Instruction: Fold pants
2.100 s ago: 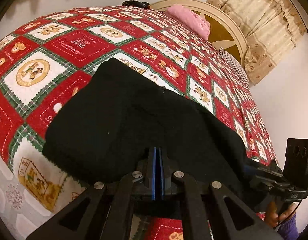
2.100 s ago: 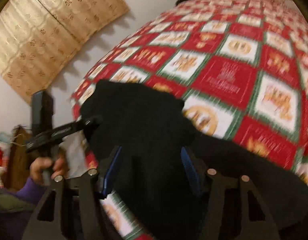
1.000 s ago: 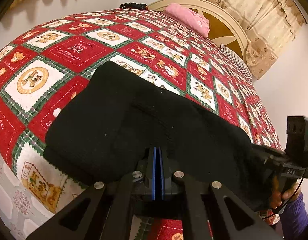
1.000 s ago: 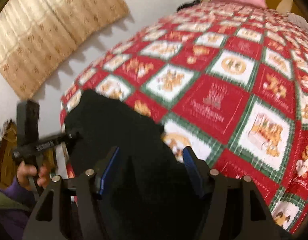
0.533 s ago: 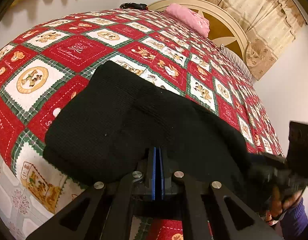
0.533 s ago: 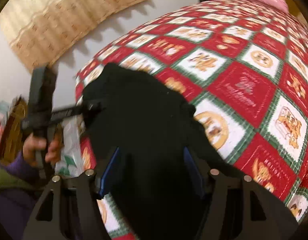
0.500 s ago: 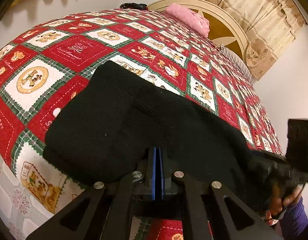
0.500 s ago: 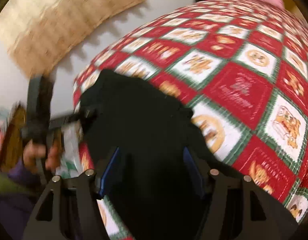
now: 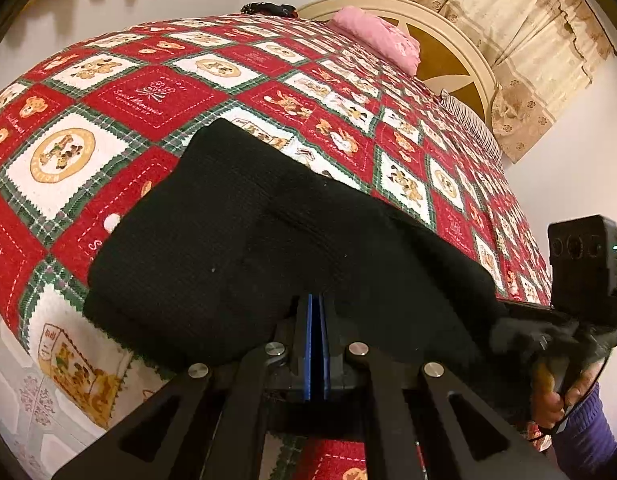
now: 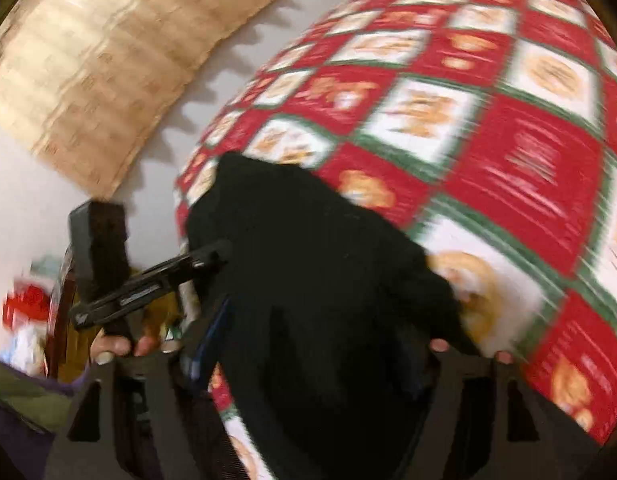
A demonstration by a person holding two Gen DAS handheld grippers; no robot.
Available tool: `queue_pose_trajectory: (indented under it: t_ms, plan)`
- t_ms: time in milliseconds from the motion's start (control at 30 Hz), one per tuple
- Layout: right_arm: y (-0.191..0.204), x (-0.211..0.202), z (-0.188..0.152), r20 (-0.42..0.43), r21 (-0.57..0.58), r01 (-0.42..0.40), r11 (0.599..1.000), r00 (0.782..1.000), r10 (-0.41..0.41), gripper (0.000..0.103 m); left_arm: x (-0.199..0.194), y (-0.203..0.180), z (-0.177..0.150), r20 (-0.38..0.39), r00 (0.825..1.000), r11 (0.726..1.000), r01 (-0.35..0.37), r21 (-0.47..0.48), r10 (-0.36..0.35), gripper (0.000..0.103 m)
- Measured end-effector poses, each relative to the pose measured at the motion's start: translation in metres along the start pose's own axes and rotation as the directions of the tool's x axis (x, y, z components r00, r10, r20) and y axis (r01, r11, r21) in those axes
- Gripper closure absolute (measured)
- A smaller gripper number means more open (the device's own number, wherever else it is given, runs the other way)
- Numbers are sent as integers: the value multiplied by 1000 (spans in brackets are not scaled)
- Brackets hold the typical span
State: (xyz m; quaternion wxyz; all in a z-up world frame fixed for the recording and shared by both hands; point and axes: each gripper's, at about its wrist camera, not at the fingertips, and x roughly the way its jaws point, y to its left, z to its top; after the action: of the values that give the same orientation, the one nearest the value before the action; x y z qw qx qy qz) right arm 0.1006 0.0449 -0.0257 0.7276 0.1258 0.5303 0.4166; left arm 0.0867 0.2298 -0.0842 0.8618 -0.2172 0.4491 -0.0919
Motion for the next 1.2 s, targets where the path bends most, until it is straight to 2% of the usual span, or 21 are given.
queue_pose_trajectory:
  t_ms: [33, 100, 233, 300, 367, 433, 600, 633, 667, 700, 767, 800, 833, 867, 900, 967, 1000, 1067, 1133, 1167, 1200]
  plan:
    - [8, 8, 3, -21, -19, -42, 999, 999, 41, 24, 0, 0, 0, -1, 1000, 1000, 0, 1, 0, 100]
    - [15, 19, 6, -25, -33, -36, 999, 999, 35, 23, 0, -1, 0, 3, 1000, 1000, -2, 9, 2, 100]
    - [13, 17, 18, 95, -52, 122, 991, 989, -117, 25, 1, -3, -2, 16, 1000, 999, -13, 32, 12, 100]
    - [-1, 1, 22, 158, -14, 168, 986, 974, -163, 41, 1, -2, -2, 16, 1000, 1000, -14, 27, 14, 100]
    - [-25, -14, 26, 179, 74, 125, 989, 974, -137, 73, 2, 1, -2, 15, 1000, 1000, -9, 21, 9, 100]
    - [-46, -24, 26, 185, 131, 126, 983, 971, -149, 88, 3, 5, -1, 11, 1000, 1000, 13, 6, -13, 100]
    - [-71, -41, 15, 169, 216, 101, 971, 976, -139, 90, 2, 7, -1, 1, 1000, 1000, 29, -1, -29, 100]
    - [-70, -49, 12, 167, 228, 148, 962, 968, -188, 83, 2, 7, -1, -1, 1000, 1000, 29, 2, -29, 100]
    - [-66, -63, 10, 182, 241, 287, 927, 925, -333, 70, 2, 7, -1, -3, 1000, 999, 31, 6, -31, 100]
    - [-64, -79, 5, 210, 256, 380, 889, 876, -435, 65, 2, 7, -1, -4, 999, 999, 34, 6, -34, 100]
    - [-72, -127, -15, 277, 369, 475, 799, 765, -582, 40, 2, 8, 0, -6, 999, 999, 41, 0, -41, 100]
    - [-78, -153, -27, 287, 443, 511, 736, 698, -657, 35, 2, 8, 0, -7, 999, 999, 43, -1, -43, 100]
    - [-84, -187, -44, 279, 533, 543, 648, 610, -741, 28, 2, 9, 0, -7, 999, 999, 45, -4, -45, 100]
    - [-87, -203, -55, 270, 581, 551, 599, 563, -781, 23, 2, 9, 0, -8, 999, 999, 47, -6, -47, 100]
    - [-93, -230, -71, 245, 652, 555, 516, 489, -837, 21, 2, 9, 0, -9, 999, 999, 48, -8, -48, 100]
    - [-106, -266, -91, 148, 744, 570, 348, 368, -918, 20, 3, 9, 1, -11, 999, 999, 47, -11, -48, 100]
    - [-118, -287, -105, 58, 793, 565, 229, 303, -951, 20, 3, 9, 1, -12, 999, 999, 47, -13, -47, 100]
    - [-137, -310, -117, -29, 830, 541, 133, 281, -959, 20, 2, 10, 1, -13, 999, 999, 47, -18, -47, 100]
    - [-162, -328, -132, -125, 849, 526, 47, 287, -950, 20, 2, 10, 1, -12, 999, 999, 47, -21, -47, 100]
    - [-172, -329, -137, -158, 855, 519, 23, 303, -940, 20, 2, 10, 2, -12, 999, 999, 46, -19, -47, 100]
    - [-184, -329, -141, -183, 859, 512, 16, 336, -924, 20, 2, 10, 2, -12, 999, 999, 46, -19, -46, 100]
